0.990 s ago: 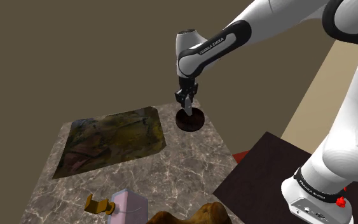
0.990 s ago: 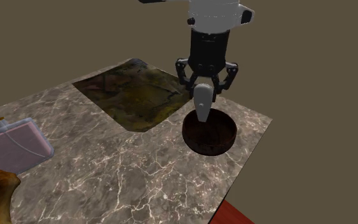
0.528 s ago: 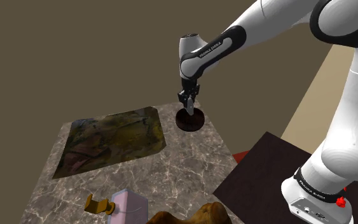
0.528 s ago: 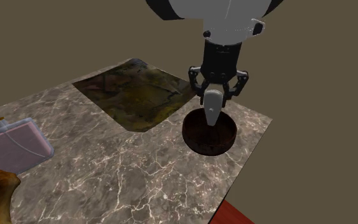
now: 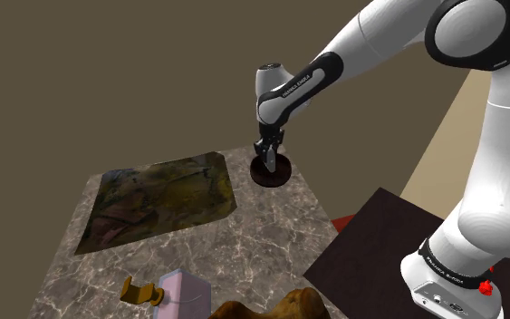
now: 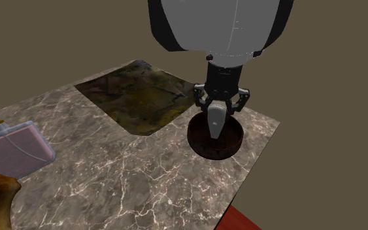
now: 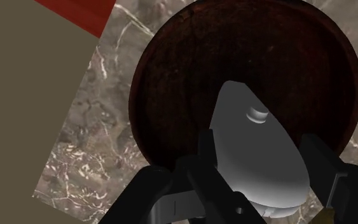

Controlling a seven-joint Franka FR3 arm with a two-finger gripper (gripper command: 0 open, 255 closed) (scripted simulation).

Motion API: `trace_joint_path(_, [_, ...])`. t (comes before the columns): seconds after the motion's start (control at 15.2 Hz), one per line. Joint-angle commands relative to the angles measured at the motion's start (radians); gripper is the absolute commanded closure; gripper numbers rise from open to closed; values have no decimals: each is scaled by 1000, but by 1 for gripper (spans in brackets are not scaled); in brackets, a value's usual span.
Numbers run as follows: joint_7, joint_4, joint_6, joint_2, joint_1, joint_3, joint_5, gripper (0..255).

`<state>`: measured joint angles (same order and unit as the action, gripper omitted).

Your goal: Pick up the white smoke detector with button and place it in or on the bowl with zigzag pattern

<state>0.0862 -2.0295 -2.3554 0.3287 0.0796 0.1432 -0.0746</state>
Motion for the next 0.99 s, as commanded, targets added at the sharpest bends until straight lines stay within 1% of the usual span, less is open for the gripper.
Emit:
trace_joint_path(0.0, [3,-6,-24,18,-1,-2,-4,255])
trace_joint_path(0.53, [3,-6,-24,18,-1,-2,-4,255])
trace_joint_path(0.59, [3,-6,-24,18,-1,-2,-4,0])
trace_joint_path(0.92, [3,-6,-24,18,-1,-2,-4,0])
